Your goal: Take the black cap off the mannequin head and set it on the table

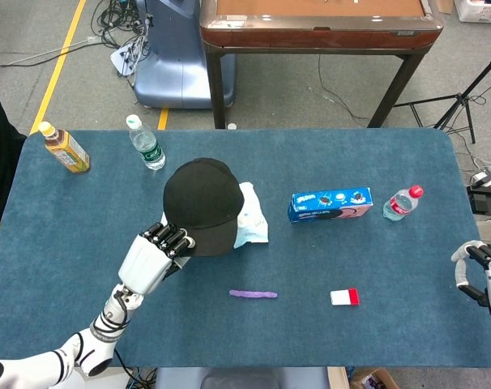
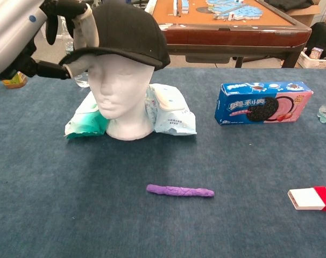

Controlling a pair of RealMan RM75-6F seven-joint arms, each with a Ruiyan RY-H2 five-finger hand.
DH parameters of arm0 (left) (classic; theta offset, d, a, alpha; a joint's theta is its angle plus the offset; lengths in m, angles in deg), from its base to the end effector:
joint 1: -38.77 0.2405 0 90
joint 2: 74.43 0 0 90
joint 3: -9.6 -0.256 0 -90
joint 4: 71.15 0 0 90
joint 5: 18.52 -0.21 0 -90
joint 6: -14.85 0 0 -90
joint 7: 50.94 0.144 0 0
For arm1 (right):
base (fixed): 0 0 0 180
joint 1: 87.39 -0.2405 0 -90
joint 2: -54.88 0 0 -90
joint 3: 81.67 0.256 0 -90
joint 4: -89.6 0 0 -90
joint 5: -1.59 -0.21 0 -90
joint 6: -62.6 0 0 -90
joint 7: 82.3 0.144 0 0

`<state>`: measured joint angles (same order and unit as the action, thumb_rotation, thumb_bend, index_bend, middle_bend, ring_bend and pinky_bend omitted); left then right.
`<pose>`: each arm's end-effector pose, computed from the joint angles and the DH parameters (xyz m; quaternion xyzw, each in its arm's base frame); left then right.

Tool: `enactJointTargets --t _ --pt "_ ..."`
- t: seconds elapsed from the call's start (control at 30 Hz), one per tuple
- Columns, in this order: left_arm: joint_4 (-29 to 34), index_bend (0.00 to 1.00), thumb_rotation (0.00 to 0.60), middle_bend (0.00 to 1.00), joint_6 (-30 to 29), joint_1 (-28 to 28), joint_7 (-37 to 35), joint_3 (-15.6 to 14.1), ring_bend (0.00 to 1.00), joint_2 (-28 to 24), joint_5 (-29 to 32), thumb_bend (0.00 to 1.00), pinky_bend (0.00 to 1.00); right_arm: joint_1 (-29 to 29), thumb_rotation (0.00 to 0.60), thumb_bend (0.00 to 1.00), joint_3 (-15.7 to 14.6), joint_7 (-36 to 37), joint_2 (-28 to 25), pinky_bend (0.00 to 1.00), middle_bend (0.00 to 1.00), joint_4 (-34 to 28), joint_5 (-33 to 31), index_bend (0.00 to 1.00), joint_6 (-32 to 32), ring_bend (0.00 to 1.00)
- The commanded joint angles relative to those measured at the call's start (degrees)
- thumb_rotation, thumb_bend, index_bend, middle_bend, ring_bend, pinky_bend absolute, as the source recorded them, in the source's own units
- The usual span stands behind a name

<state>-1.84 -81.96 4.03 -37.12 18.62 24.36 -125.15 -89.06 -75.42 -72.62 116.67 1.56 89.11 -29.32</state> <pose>-0.1162 0.2824 0.0278 -0.6278 -0.0592 -0.6489 0.4257 -0.3212 -0.1747 0.2021 0.5479 -0.3559 0.4499 0.6089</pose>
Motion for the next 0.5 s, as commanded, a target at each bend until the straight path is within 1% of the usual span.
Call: enactJointTargets --t 0.03,0.2,0.5 --pt "0.68 0.64 0.6 0.62 0.04 -0.44 0.5 0.88 0.5 -0.72 0.26 0.45 0.63 -0.01 0.6 0.46 0.01 -0.02 0.0 0.6 0.48 0.01 -0.03 0.55 0.02 0.46" --pt "2.12 0.64 0.6 0.62 0.48 -1.24 1.2 2.46 0.5 -1.88 1.01 0.45 0.63 -0.11 0.6 0.46 0.06 -0.14 0.02 0.6 0.48 0.01 -0.19 0.55 0.26 0.46" --pt "6.71 0.64 0.6 0.62 3.72 -2.58 3.39 4.81 0.5 -4.23 3.81 0.45 0.63 -0.25 0.6 0.46 0.01 -0.23 0.0 0.6 0.48 0.01 -0.29 0.54 0.63 0.46"
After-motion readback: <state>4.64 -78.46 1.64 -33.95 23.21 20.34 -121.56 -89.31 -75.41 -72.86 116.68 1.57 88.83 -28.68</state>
